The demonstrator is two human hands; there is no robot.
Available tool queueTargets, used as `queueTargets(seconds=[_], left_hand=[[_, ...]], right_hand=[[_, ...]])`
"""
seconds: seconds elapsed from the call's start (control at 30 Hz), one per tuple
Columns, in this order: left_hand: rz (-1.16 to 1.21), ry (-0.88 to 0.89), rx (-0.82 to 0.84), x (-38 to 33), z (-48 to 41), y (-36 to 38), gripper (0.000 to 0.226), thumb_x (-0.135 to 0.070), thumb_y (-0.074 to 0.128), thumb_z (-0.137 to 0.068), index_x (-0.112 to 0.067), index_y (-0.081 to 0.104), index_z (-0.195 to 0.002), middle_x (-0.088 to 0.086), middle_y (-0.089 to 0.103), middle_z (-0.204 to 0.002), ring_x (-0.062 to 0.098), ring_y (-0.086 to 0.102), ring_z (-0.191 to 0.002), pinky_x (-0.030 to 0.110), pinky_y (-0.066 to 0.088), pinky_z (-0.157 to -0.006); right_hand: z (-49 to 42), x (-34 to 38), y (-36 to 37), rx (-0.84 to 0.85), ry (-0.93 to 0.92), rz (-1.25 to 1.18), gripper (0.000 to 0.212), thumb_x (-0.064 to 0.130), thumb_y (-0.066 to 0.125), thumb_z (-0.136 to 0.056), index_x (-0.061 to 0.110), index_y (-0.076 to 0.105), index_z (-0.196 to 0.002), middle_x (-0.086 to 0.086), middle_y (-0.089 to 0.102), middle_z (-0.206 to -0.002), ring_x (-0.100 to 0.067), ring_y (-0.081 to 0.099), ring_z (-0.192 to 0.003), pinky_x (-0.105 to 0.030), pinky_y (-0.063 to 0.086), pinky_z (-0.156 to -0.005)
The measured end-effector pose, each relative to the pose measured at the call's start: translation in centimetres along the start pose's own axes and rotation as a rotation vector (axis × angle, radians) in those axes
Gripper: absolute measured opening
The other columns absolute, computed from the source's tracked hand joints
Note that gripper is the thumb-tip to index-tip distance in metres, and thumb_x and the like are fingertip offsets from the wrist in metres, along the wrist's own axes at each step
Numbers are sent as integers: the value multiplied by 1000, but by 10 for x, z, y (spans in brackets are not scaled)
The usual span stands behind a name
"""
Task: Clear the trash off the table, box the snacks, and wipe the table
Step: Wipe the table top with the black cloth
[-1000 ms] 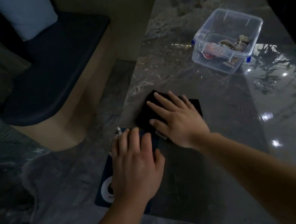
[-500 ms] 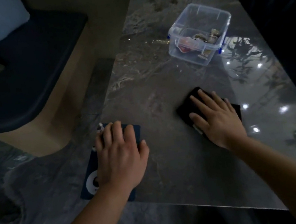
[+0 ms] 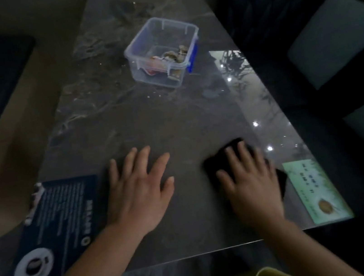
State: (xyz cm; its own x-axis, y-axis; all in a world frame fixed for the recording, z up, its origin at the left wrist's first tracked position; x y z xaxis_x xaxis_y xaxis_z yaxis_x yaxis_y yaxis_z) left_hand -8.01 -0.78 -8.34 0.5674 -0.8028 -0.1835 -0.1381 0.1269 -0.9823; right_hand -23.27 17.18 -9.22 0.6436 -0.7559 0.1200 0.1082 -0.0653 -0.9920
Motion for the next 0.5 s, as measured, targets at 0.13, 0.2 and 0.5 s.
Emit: queueTargets(seconds=[0.13, 0.2, 0.5], left_hand=[[-44, -19, 24, -18, -29, 21, 62, -65, 17, -90, -46, 18, -148, 2, 15, -164, 28, 6, -150, 67, 4, -116], [-55, -17, 4, -16, -29, 24, 64, -67, 12, -88, -47, 20, -148, 1, 19, -163, 27, 9, -150, 67, 5, -116], [-93, -45, 10, -15, -29, 22, 62, -67, 16, -87, -47, 25, -146, 2, 26, -161, 27, 17, -148, 65, 12, -115]], right_hand=[[35, -22, 8, 7, -317, 52, 64, 67, 20, -101, 38, 22, -158, 8, 11, -169, -21, 6, -156, -45, 9, -124], [10, -70, 1, -35, -106, 102, 68, 68, 13, -99, 35, 19, -158, 5, 8, -168, -23, 7, -155, -45, 11, -124], [-20, -56, -1, -46, 37, 2, 71, 67, 16, -99, 32, 14, -160, -1, 2, -169, -26, -1, -156, -47, 3, -125]])
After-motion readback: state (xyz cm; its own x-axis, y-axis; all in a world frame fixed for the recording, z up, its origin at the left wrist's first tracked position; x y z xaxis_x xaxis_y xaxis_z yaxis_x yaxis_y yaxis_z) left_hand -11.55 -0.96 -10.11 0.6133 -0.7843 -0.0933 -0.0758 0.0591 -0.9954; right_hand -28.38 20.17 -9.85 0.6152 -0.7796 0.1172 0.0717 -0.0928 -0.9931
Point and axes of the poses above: each hand's wrist, its own z-axis away from the middle knuckle, its own y-axis out of the palm, x = y × z, the point moved 5 cm from there along -z, towards the middle knuckle
